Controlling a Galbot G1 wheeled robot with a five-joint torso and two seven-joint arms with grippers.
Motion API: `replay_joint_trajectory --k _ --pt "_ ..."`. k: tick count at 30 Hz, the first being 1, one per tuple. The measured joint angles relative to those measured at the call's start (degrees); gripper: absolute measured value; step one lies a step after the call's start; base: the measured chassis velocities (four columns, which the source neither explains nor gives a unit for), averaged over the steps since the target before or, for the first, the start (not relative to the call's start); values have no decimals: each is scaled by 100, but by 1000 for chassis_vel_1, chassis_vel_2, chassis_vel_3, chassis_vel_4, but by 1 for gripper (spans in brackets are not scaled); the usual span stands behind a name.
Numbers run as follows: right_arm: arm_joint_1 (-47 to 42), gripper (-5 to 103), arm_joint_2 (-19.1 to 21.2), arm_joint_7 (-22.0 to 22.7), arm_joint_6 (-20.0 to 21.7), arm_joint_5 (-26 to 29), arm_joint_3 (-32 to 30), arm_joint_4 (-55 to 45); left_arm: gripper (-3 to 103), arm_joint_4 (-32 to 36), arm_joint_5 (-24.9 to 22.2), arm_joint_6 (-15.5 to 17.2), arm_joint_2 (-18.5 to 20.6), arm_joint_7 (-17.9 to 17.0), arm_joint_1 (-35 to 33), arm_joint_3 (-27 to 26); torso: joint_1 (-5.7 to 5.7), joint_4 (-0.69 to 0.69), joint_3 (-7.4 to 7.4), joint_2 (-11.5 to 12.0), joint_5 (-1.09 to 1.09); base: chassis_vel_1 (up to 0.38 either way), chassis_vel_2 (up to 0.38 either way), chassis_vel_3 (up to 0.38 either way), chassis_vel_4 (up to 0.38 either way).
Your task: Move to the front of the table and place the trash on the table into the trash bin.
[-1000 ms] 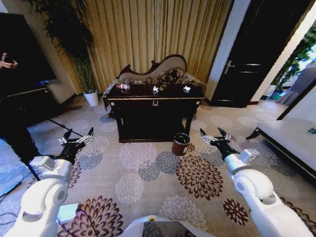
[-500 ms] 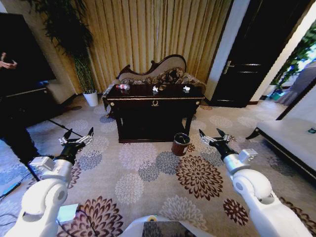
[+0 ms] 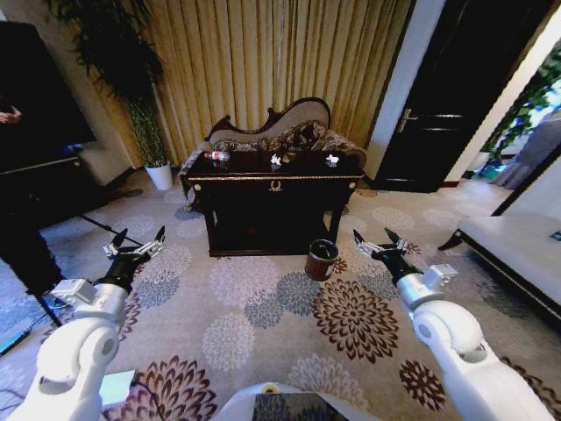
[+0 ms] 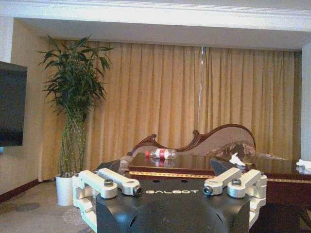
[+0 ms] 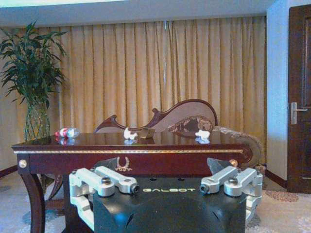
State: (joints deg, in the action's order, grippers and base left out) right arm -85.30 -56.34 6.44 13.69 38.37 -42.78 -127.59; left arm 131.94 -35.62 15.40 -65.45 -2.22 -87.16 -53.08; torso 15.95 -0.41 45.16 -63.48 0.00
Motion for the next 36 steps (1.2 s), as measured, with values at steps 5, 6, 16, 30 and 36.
replay_joint_trajectory --k 5,6,16,30,36 --pt "-10 100 3 0 0 -2 -22 0 100 0 -2 -4 -3 12 4 4 1 0 1 1 2 -98 77 105 -65" --pt "-12 100 3 -1 0 -2 -24 0 100 0 -4 -5 -2 16 4 3 1 1 1 1 1 -68 50 82 -66" --pt "4 100 -6 -8 23 -5 -8 7 100 -8 -7 -14 3 27 -8 -22 -1 0 0 0 -1 -60 59 45 -73" --pt "126 100 83 -10 35 23 23 74 100 20 -5 -22 -24 40 -13 -20 0 1 0 0 0 -101 125 113 -120" --pt "108 100 85 -10 37 24 25 79 100 25 -4 -27 -35 42 -20 -26 -1 -1 0 0 1 -87 89 86 -78"
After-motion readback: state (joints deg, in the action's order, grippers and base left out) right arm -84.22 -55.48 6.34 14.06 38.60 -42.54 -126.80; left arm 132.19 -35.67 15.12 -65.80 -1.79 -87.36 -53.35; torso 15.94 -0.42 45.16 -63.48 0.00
